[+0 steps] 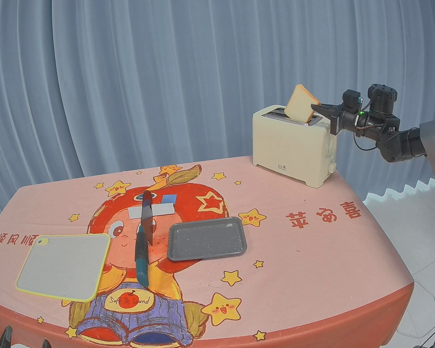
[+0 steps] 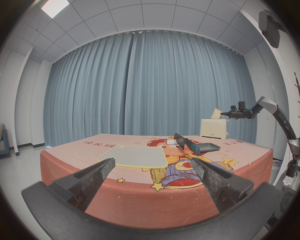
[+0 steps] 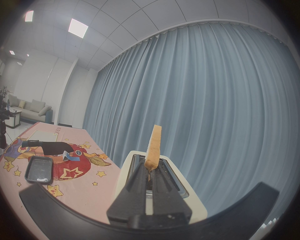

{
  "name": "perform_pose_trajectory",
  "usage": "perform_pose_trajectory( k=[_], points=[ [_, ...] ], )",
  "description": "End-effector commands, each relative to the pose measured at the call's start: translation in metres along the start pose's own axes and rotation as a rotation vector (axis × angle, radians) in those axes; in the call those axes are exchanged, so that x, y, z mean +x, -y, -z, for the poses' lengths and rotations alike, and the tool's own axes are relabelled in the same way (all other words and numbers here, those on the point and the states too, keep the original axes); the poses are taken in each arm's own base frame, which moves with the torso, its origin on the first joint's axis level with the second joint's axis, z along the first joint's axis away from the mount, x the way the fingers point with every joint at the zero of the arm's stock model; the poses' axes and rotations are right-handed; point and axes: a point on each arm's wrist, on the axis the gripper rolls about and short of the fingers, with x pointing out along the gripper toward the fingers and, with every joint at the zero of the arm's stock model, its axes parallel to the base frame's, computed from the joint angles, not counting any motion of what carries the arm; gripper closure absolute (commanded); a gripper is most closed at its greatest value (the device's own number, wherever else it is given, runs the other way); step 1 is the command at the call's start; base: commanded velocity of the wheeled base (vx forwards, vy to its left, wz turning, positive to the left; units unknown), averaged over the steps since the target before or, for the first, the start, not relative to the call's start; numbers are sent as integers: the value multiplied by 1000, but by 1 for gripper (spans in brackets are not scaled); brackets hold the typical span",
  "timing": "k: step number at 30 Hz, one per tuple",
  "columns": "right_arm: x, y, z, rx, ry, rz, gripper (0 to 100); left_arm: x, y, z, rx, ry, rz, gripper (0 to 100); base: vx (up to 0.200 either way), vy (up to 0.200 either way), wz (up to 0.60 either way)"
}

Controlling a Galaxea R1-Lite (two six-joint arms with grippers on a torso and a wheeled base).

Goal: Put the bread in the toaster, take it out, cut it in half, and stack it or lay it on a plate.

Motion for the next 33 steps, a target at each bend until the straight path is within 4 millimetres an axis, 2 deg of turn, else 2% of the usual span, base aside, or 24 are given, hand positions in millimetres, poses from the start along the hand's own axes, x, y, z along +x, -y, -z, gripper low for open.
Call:
perform_pose_trajectory(
  k=[1, 16, 17, 26, 33],
  points=[
    [1, -1, 1, 1, -1, -4, 100, 0, 0, 5, -1, -2, -1, 0, 0, 0, 0],
    [0, 0, 0, 0, 0, 1, 100, 0, 0, 5, -1, 0, -1, 0, 0, 0, 0],
    [1, 0, 1, 2, -3, -1, 0, 0, 0, 5, 1, -2, -1, 0, 0, 0, 0],
    [1, -2, -1, 0, -3, 16, 0, 0, 0, 5, -1, 0, -1, 0, 0, 0, 0],
    [-3, -2, -10, -7, 9, 21, 0, 0, 0, 5, -1, -2, -1, 0, 0, 0, 0]
  ],
)
